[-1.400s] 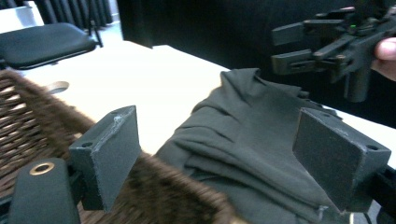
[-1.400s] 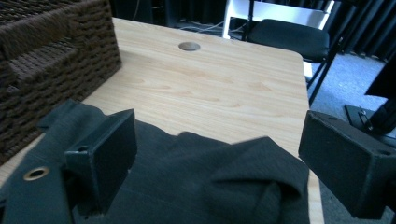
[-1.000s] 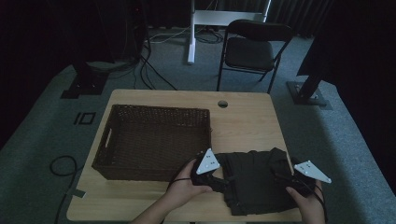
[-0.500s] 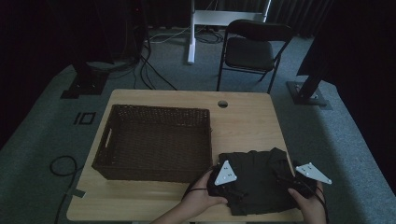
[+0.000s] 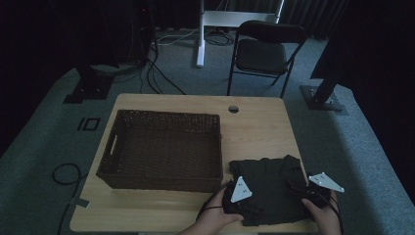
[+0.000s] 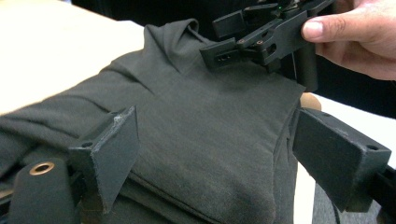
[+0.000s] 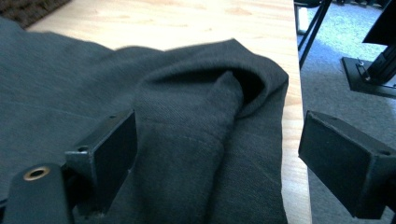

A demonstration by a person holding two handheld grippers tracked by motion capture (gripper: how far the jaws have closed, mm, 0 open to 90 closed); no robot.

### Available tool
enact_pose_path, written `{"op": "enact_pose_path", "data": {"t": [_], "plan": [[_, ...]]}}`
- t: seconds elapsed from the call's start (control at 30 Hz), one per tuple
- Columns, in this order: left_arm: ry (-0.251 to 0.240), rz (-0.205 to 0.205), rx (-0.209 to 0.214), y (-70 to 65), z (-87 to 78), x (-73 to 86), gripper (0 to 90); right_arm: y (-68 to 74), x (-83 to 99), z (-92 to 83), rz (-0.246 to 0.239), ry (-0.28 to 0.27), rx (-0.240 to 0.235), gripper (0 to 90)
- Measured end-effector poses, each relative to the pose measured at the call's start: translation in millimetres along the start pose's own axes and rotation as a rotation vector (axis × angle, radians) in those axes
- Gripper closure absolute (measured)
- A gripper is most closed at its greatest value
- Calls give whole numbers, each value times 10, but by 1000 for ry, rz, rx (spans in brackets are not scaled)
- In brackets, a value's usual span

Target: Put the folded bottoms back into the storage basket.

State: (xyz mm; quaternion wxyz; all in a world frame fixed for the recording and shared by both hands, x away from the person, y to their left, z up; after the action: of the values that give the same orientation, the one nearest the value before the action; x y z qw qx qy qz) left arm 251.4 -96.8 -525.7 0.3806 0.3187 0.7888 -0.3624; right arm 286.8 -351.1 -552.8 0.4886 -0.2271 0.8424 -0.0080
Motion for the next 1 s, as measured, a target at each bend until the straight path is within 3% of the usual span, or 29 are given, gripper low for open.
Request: {"op": "enact_pose_path", "data": {"t": [0.23, 0.33, 0.5, 0.67, 0.83, 1.0], "plan": [[-4, -39, -73, 89, 45, 125, 154, -42, 65, 64, 3, 27, -8, 114], [12, -59, -90, 118, 64, 163, 154, -51, 89, 93, 15, 38, -21, 114], [53, -59, -119, 130, 110, 262, 154, -60, 110, 122, 44, 44, -48, 114], [73, -94, -154, 171, 141, 350, 145, -59, 128, 140, 59, 56, -73, 126], [88, -143, -163, 201, 160, 366, 116, -37, 138, 162, 68, 60, -95, 127], [125, -167, -167, 216, 201, 366, 106, -31, 165, 182, 128, 77, -129, 142]]}}
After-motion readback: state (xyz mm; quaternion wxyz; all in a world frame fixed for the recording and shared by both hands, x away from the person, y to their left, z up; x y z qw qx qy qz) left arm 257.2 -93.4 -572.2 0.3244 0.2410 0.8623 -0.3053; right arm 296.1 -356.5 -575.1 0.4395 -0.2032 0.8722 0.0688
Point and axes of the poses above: each handheld gripper's, and its own axes: z roughly forward along the jaws, x roughly out of its underside, y roughly to its left, the point moved 4 cm from there along z, roughly forward along the jaws, and after that the axes turned 15 degrees about -z, right-handed, at the moved point
